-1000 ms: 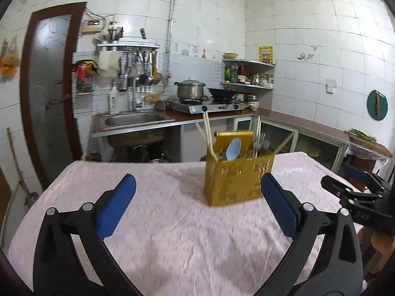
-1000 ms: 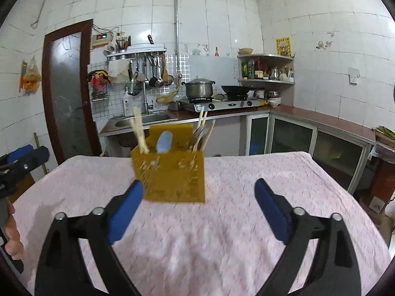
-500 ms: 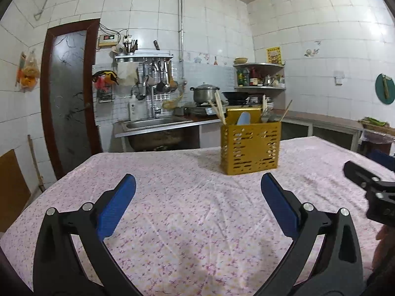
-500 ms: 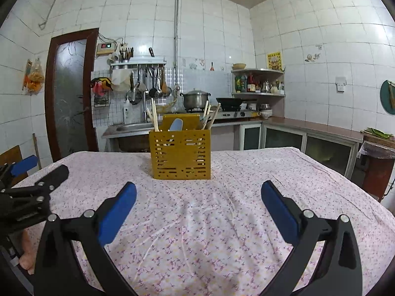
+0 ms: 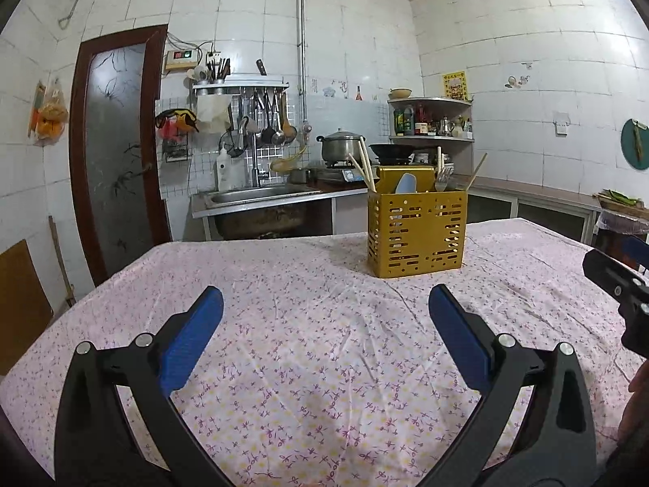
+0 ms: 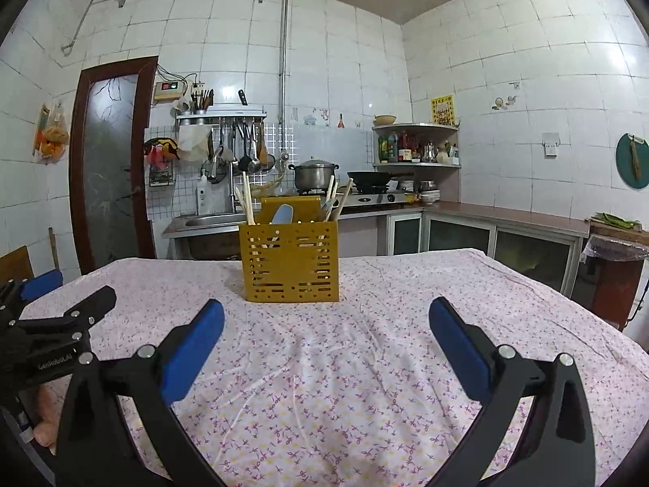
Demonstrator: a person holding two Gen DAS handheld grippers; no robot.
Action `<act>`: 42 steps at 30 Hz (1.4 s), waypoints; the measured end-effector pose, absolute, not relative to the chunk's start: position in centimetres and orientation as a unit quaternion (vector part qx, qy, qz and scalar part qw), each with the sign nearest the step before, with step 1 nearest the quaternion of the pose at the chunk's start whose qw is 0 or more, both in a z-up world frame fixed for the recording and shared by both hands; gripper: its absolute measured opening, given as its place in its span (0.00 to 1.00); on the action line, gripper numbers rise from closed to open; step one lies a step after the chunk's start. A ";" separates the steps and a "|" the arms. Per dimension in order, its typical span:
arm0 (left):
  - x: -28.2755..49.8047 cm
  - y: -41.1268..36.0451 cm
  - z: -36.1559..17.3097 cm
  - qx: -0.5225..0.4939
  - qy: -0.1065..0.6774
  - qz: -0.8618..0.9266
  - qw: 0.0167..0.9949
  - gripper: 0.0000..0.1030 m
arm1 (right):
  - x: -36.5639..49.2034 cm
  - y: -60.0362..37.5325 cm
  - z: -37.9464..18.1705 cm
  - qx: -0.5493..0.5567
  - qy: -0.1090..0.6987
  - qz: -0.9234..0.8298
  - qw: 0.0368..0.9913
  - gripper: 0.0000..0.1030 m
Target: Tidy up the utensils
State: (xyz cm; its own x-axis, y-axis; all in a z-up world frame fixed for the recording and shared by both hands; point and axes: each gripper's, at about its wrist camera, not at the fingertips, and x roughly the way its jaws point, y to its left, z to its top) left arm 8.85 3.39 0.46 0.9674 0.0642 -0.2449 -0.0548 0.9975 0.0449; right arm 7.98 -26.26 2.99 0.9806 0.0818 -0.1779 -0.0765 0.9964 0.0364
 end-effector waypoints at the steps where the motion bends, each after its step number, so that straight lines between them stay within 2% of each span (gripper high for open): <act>1: 8.8 3.5 0.5 0.018 0.124 0.030 0.992 0.95 | 8.0 -26.2 3.0 0.013 0.090 0.040 0.995 0.96; 42: 7.9 3.0 0.4 0.028 0.107 0.021 0.994 0.95 | 7.9 -26.0 3.0 0.004 0.087 0.044 0.995 0.96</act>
State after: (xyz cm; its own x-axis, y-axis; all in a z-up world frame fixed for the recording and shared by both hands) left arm 7.93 2.97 0.40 0.9760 0.0476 -0.2124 -0.0356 0.9976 0.0598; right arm 7.93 -26.05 3.05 0.9810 0.0882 -0.1730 -0.0867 0.9961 0.0162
